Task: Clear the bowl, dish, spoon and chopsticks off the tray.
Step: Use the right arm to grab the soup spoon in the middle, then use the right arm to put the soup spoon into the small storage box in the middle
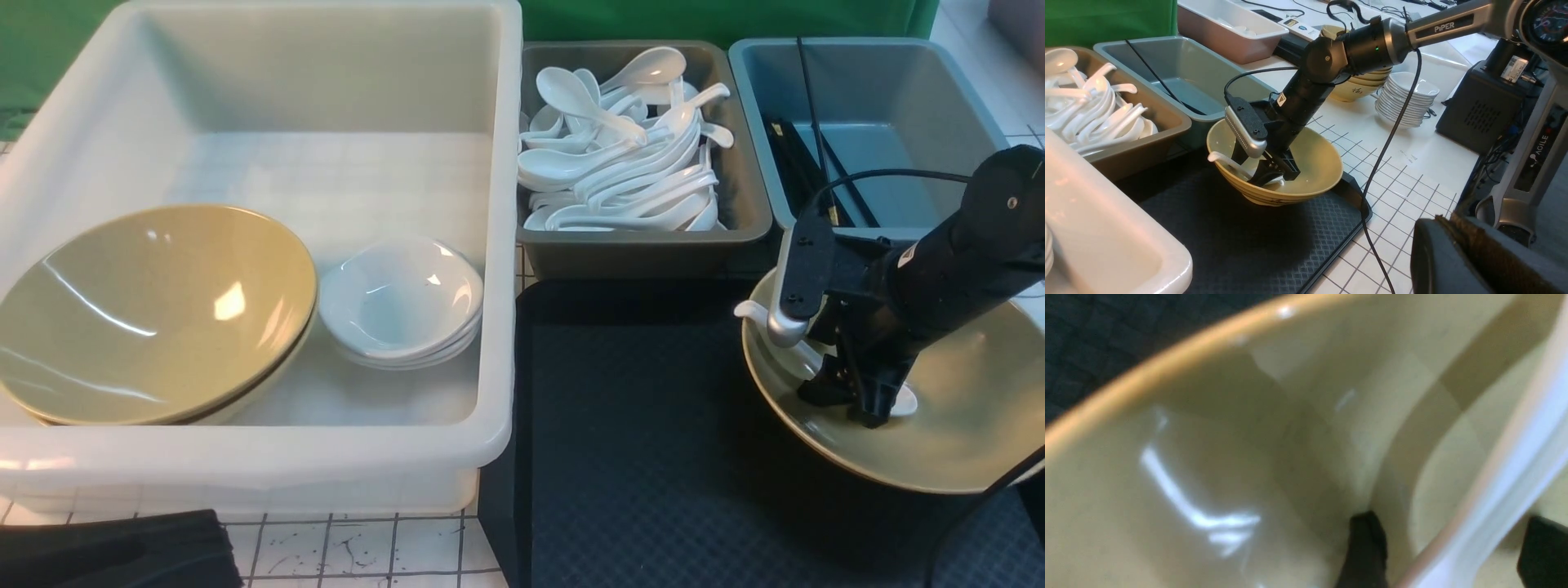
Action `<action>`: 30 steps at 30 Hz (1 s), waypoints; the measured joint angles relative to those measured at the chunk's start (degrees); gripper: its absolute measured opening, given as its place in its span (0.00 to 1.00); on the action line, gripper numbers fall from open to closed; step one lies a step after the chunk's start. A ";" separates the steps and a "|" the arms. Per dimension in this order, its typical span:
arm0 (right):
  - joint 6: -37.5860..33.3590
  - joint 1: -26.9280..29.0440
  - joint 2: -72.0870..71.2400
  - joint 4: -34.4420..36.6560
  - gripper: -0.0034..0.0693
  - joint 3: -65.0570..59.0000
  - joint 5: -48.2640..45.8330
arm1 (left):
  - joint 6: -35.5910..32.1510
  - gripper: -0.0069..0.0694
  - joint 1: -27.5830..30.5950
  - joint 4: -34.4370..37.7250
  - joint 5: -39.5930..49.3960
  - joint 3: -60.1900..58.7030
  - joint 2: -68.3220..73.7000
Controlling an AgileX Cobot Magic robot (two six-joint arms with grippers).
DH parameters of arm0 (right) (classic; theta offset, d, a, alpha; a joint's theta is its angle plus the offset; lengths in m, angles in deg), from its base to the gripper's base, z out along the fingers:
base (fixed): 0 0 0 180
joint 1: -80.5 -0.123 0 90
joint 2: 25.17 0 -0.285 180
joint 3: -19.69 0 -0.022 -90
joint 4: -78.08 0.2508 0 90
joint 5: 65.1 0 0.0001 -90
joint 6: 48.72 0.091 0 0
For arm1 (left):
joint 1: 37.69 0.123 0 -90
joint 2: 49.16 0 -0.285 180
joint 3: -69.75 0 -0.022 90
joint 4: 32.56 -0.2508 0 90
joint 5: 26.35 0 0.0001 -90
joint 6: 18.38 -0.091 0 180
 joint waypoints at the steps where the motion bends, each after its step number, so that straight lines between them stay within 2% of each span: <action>1: -0.41 0.00 0.16 0.00 0.68 0.00 0.01 | 0.00 0.09 0.00 0.00 0.00 0.00 0.00; 3: -0.78 0.00 0.20 0.00 0.66 0.00 0.01 | 0.00 0.09 0.00 0.00 0.00 0.00 0.00; 9: -1.50 0.00 0.48 0.14 0.41 0.00 -0.97 | 0.00 0.09 0.00 0.00 0.00 0.00 0.00; 14: -0.42 0.00 -0.73 0.16 0.41 0.00 -3.63 | 0.00 0.09 0.00 0.00 0.00 0.00 0.00; 22: 15.02 -0.13 -11.66 0.05 0.41 4.80 -16.87 | 0.06 0.09 0.00 -2.24 0.00 0.00 0.00; 26: 22.01 -1.19 -16.03 -0.03 0.41 7.57 -19.17 | 0.98 0.09 0.00 -6.53 0.00 0.00 0.00; 30: 25.99 -3.18 -16.87 -0.08 0.40 10.64 -20.81 | 2.16 0.09 0.00 -8.91 -0.14 0.00 0.00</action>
